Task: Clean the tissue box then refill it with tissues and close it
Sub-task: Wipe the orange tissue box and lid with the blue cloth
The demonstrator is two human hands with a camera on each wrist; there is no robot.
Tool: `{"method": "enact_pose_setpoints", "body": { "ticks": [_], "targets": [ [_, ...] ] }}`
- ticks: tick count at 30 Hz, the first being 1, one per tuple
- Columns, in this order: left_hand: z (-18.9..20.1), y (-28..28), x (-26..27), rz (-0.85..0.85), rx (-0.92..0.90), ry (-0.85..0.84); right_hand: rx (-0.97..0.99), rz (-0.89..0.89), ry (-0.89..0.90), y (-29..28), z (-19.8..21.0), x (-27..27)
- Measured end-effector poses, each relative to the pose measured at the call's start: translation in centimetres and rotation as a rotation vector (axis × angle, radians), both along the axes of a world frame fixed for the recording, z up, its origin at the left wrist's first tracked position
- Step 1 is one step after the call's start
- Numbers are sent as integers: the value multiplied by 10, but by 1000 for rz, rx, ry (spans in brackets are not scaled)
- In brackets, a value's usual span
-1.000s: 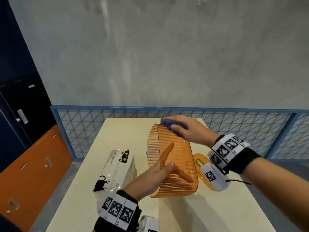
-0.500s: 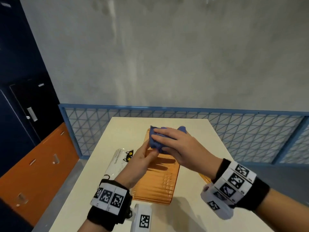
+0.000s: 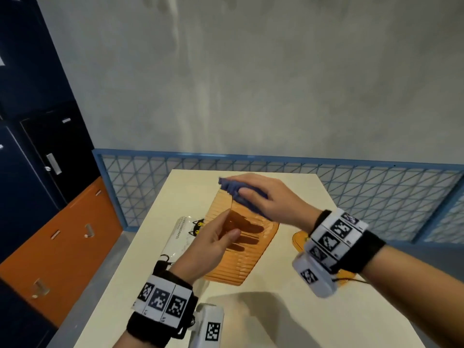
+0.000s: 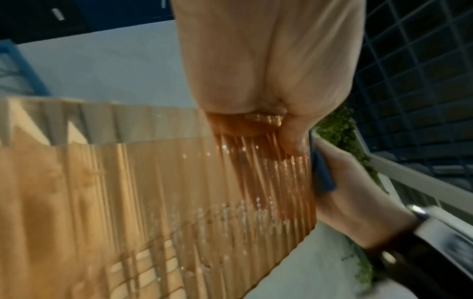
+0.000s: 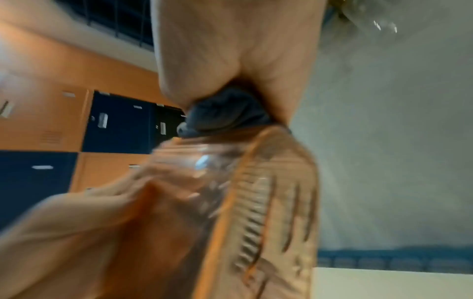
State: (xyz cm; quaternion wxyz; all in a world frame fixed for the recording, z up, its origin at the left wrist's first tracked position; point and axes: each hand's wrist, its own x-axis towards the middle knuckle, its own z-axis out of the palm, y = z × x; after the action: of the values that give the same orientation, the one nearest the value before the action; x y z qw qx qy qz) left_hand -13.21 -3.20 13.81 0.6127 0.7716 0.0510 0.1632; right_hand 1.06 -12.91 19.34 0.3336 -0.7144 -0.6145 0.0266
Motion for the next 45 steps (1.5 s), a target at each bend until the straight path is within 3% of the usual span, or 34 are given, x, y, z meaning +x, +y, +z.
{"method": "enact_pose_setpoints", "body": {
  "ticks": [3,6,8,11,18,22,27,33,39,42,45],
  "targets": [
    [7,-5,-7,-66,177,-50,-167,-129,236,9,15,27],
    [7,-7,-12,-109,373,-115,-349,-64,608,9,16,48],
    [2,-6,-12,-126,413,-114,-469,-63,736,5,12,52],
    [-5,-4,-8,-118,426,-74,-476,-151,616,1,5,48],
    [-10,4,16,-169,567,-8,32,-148,334,-15,5,24],
    [-21,7,34,-111,602,75,140,-127,40,-23,-25,14],
    [-47,0,57,-144,891,319,-149,-277,220,-57,-70,45],
    [-97,-10,102,-255,1032,532,-694,-411,89,-77,-157,74],
    [-128,-17,124,-336,953,560,-896,-515,77,-98,-234,53],
    [-139,-23,129,-329,962,530,-1040,-545,36,-103,-251,40],
    [-143,-29,131,-348,975,570,-1049,-526,12,-107,-260,31]
  ]
}}
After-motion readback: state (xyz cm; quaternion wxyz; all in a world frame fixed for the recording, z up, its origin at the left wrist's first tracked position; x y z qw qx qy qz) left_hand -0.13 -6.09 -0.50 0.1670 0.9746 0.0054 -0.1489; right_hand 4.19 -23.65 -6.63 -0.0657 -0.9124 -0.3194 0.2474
